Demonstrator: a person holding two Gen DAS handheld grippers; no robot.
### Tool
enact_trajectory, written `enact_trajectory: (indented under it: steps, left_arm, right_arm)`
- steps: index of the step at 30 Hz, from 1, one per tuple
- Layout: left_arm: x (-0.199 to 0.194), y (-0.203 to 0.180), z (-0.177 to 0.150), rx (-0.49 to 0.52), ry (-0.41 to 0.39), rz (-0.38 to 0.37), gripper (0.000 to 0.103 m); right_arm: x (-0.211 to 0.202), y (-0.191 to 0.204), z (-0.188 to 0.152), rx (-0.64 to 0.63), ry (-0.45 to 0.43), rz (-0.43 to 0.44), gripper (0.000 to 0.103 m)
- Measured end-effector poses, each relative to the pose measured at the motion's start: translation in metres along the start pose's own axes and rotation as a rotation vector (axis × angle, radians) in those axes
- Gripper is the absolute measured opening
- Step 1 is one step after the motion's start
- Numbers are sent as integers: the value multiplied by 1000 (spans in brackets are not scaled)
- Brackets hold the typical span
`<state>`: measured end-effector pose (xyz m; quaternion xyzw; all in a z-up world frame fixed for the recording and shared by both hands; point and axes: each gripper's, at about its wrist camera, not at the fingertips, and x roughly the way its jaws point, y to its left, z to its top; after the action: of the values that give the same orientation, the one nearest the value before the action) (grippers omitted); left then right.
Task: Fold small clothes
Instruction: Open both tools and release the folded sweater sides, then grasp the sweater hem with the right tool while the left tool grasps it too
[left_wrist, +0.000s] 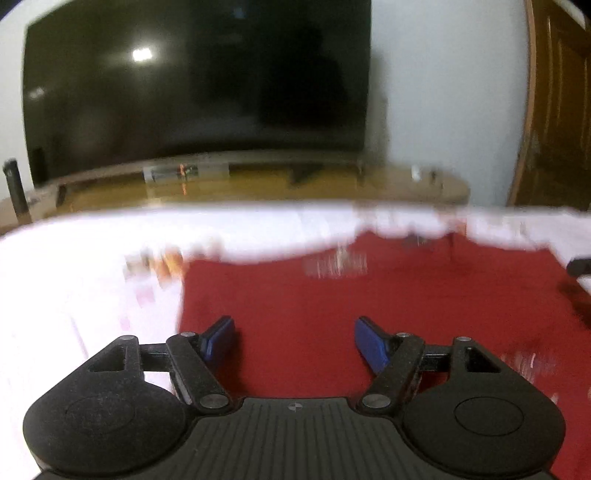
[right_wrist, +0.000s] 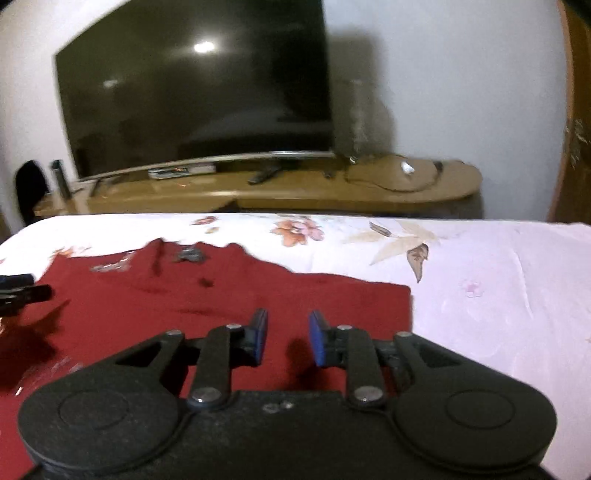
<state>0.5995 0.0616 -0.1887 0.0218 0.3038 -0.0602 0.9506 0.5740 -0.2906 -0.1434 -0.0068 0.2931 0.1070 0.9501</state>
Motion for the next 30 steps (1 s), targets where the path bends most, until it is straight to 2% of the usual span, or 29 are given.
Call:
enact_trajectory:
  steps: [1, 3, 4, 7, 9, 13, 16, 19, 22, 26, 28, 30]
  left_arm:
    - [1, 1, 0, 1, 6, 12, 77]
    - [6, 4, 9, -28, 34, 27, 79]
    - [5, 4, 10, -40, 38, 33, 79]
    - [-11, 0, 10, -41, 31, 76, 79]
    - [-33, -1, 3, -54, 14, 87, 79]
    - [-91, 3, -30, -76, 26, 122, 79]
    - [-125, 2, -56, -74, 67, 143, 79]
    - [-156, 5, -84, -115, 101, 146, 79]
    - [-175, 12, -107, -175, 142, 114, 79]
    - [-205, 16, -132, -199, 133, 50, 79]
    - [-220, 21, -143, -225, 132, -6, 78]
    - [-237, 23, -154, -236, 144, -36, 64]
  right_arm:
    - [1, 0, -7, -22, 15, 8, 25]
    - [23, -1, -24, -60, 146, -28, 25]
    - [21, -3, -23, -56, 105, -17, 26]
    - [16, -5, -17, -21, 128, -4, 26]
    - [-3, -7, -14, -15, 80, 13, 28]
    - [-39, -22, -24, 17, 39, 59, 30]
    - [-68, -33, -41, 62, 50, 83, 30]
    - [-98, -42, -60, 111, 65, 83, 31]
    - [-130, -52, -81, 172, 91, 69, 35]
    - [-171, -58, -110, 280, 124, 63, 37]
    - [-190, -56, -125, 344, 140, 72, 38]
    - [-207, -53, -144, 423, 165, 97, 38]
